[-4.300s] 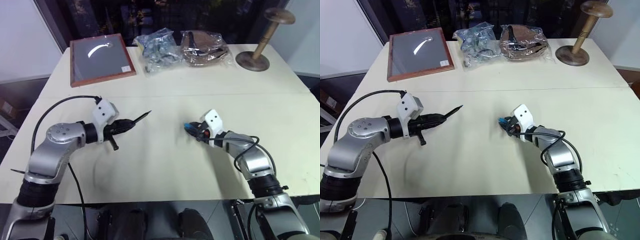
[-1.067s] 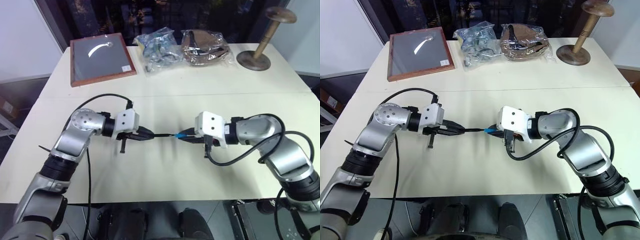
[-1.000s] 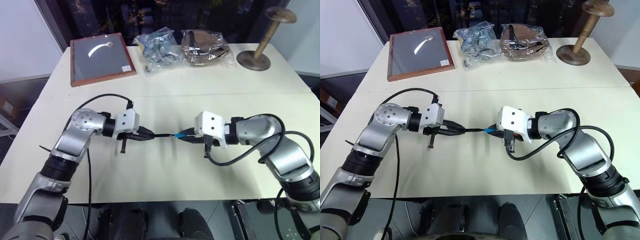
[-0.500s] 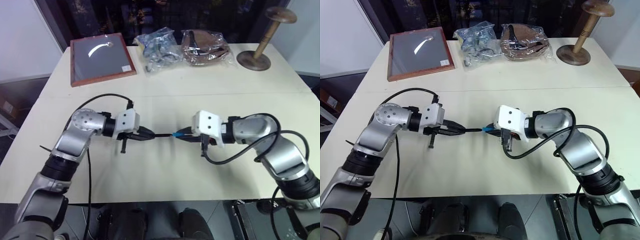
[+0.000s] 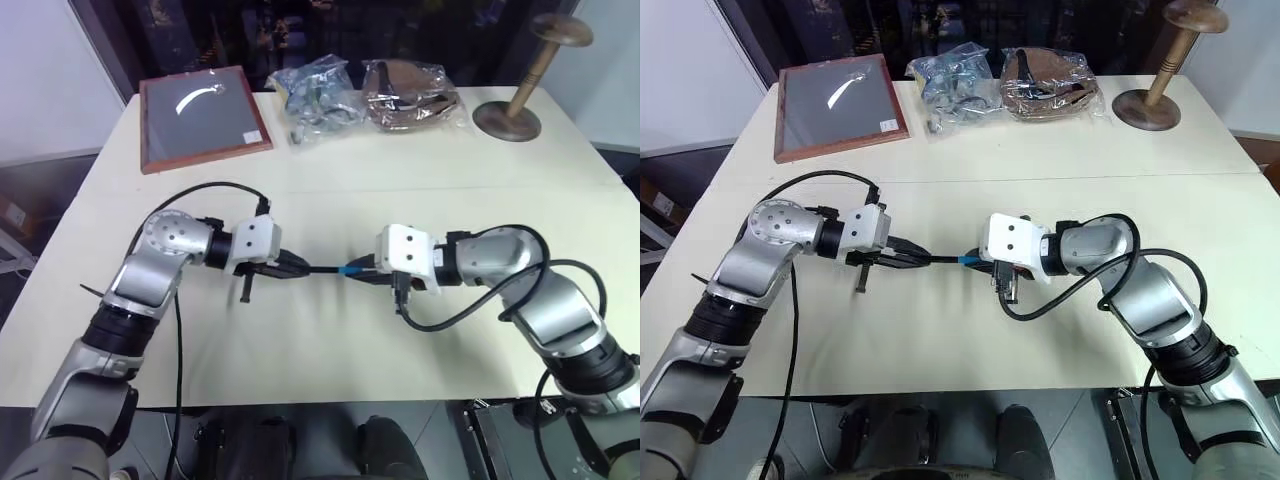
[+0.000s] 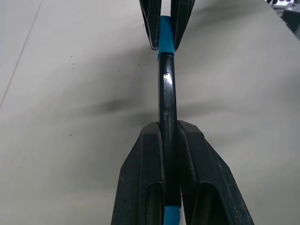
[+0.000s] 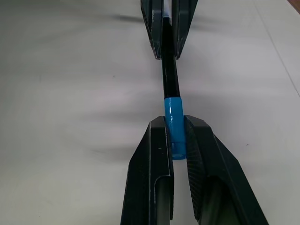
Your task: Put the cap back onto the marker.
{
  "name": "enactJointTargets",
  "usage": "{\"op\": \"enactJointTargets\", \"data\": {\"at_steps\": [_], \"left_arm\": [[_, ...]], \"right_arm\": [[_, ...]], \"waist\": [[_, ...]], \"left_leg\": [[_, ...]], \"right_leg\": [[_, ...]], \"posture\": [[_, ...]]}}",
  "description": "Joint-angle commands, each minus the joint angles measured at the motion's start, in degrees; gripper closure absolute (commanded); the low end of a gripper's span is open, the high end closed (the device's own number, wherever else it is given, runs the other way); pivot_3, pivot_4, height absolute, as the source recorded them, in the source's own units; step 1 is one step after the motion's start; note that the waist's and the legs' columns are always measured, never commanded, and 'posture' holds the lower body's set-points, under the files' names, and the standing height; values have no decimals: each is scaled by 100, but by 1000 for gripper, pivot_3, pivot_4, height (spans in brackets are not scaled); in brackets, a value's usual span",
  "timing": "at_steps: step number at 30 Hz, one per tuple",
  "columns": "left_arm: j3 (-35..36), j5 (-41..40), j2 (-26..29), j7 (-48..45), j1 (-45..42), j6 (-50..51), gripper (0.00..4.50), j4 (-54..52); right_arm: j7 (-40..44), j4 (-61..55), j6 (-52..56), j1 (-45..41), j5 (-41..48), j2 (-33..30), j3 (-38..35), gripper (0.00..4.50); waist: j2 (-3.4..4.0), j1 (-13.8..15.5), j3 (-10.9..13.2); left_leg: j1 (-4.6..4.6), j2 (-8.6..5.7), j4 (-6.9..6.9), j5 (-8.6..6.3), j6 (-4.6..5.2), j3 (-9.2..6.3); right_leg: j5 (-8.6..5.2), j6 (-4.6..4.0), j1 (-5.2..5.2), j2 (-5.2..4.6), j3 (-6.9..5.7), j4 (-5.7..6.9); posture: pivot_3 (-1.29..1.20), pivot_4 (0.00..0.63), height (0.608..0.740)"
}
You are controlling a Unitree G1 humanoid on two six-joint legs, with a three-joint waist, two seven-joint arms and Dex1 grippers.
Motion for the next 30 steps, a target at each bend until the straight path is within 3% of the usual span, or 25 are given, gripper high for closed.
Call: {"op": "enactJointTargets", "data": {"at_steps": [1, 9, 21, 30], "left_arm": [[-89, 64, -68, 3, -168, -423, 4500, -52], [-89, 72, -166, 64, -132, -498, 4500, -57], [34, -162, -439, 116, -241, 158, 4500, -279], [26, -93, -315, 19, -122, 59, 4500, -311]], "right_arm": [[53, -106, -48, -134, 69, 125, 52, 4490], [42, -223, 103, -170, 90, 285, 115, 4490], [-28, -288, 255, -364, -8, 653, 225, 4490], [138, -55, 19, -292, -181, 467, 148, 4490]], "waist": [[0, 2, 0], [0, 1, 0], [0, 0, 0], [0, -1, 0]], "left_leg": [[0, 0, 0, 0, 0, 0], [0, 0, 0, 0, 0, 0], [0, 0, 0, 0, 0, -1], [0, 0, 0, 0, 0, -2]], "right_leg": [[0, 0, 0, 0, 0, 0], [0, 0, 0, 0, 0, 0], [0, 0, -1, 0, 0, 2], [0, 0, -1, 0, 0, 2]], "posture": [[0, 150, 740], [0, 150, 740], [0, 150, 740], [0, 150, 740]]}}
